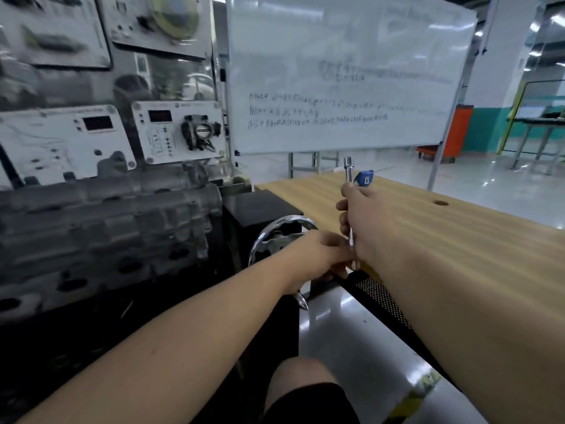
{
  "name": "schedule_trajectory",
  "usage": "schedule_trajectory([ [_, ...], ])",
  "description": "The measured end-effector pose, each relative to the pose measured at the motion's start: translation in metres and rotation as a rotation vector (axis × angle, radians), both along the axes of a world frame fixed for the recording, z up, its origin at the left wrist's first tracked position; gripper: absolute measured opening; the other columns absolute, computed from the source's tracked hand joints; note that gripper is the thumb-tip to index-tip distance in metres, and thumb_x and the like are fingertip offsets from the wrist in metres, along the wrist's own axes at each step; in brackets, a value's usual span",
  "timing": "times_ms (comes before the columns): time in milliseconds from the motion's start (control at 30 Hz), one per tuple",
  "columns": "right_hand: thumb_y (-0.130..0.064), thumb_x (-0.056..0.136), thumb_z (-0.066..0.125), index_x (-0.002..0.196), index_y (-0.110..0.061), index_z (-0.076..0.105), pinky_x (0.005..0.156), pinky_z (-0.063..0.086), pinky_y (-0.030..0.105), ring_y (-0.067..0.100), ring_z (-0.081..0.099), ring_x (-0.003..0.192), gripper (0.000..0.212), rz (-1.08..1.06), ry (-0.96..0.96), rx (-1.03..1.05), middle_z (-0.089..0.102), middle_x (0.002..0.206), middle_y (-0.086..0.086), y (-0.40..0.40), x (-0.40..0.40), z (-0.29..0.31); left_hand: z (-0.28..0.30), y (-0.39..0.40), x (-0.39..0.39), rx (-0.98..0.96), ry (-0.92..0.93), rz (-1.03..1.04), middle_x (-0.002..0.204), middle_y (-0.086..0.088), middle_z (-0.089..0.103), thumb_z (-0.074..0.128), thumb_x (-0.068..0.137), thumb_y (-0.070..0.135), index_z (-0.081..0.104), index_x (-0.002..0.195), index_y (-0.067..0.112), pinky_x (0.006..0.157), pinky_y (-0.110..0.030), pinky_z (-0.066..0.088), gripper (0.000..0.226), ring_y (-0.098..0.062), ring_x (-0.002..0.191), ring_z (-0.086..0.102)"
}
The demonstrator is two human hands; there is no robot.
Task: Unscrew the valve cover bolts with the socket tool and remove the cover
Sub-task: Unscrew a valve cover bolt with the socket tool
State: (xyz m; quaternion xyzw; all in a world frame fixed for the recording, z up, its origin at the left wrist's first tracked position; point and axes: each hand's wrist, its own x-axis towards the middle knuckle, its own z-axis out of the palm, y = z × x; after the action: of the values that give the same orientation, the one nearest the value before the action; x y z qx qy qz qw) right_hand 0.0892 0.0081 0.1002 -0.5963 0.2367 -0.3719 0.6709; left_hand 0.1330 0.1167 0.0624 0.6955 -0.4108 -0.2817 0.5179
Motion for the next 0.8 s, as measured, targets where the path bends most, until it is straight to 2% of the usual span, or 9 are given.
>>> schedule_trajectory([
  [67,-0.028,0.103,0.053,0.085,-0.018,0.059,0.039,0.034,0.020,0.005,0.041,0.037,0.021,-0.002,-0.006,0.055,0.054,0.069,-0.001,-0.001,0.000,-0.001,-0.004,-0.002,-0.003,0.025,-0.011,0.031,0.077,-0.002,0.068,0.066,0.097,0.026,0.067,0.077,0.022,0.059,-0.024,0.043,0.021,-0.017,0.069,0.060],
  [133,-0.028,0.103,0.054,0.087,-0.017,0.060,0.039,0.035,0.020,0.005,0.042,0.037,0.021,0.015,-0.001,0.065,0.054,0.065,-0.002,-0.001,0.001,-0.005,-0.006,-0.001,-0.005,0.049,-0.022,0.046,0.082,-0.008,0.067,0.065,0.097,0.027,0.067,0.085,0.017,0.057,-0.025,0.043,0.016,-0.022,0.072,0.057],
  [233,-0.030,0.102,0.056,0.087,-0.015,0.063,0.041,0.036,0.024,0.008,0.044,0.042,0.022,0.061,0.036,0.002,0.055,0.064,-0.002,0.006,0.008,-0.009,-0.006,0.008,0.000,0.057,-0.037,0.050,0.083,-0.004,0.070,0.063,0.100,0.025,0.067,0.099,0.007,0.050,-0.017,0.042,0.019,-0.015,0.065,0.058],
  [467,-0.032,0.102,0.055,0.083,-0.017,0.066,0.049,0.043,0.028,0.007,0.051,0.043,0.026,0.081,0.090,-0.134,0.062,0.056,-0.006,0.020,0.025,-0.008,-0.006,0.030,0.016,0.023,-0.041,0.078,0.087,-0.008,0.066,0.064,0.102,0.027,0.062,0.091,0.014,0.050,-0.017,0.039,0.017,-0.009,0.056,0.052],
  [600,-0.035,0.103,0.051,0.084,-0.015,0.065,0.057,0.046,0.034,0.014,0.054,0.056,0.031,-0.025,0.199,-0.323,0.066,0.068,-0.002,0.002,0.013,-0.010,-0.004,0.018,0.005,0.011,-0.028,0.023,0.074,0.003,0.068,0.061,0.103,0.025,0.065,0.090,0.014,0.047,-0.016,0.039,0.017,-0.009,0.055,0.052],
  [667,-0.035,0.102,0.051,0.085,-0.013,0.065,0.054,0.043,0.032,0.017,0.052,0.059,0.032,-0.060,0.221,-0.311,0.065,0.070,0.000,-0.006,0.007,-0.013,-0.005,0.008,-0.005,0.010,-0.038,0.002,0.067,0.009,0.067,0.060,0.103,0.025,0.065,0.089,0.013,0.047,-0.014,0.040,0.019,-0.006,0.052,0.053],
  [800,-0.033,0.103,0.051,0.088,-0.007,0.067,0.058,0.041,0.034,0.016,0.051,0.057,0.034,-0.023,0.230,-0.287,0.062,0.064,-0.002,-0.004,0.012,-0.016,-0.004,0.009,-0.009,0.022,-0.049,0.022,0.064,0.009,0.067,0.057,0.104,0.023,0.065,0.095,0.008,0.046,-0.013,0.039,0.019,-0.004,0.048,0.053],
])
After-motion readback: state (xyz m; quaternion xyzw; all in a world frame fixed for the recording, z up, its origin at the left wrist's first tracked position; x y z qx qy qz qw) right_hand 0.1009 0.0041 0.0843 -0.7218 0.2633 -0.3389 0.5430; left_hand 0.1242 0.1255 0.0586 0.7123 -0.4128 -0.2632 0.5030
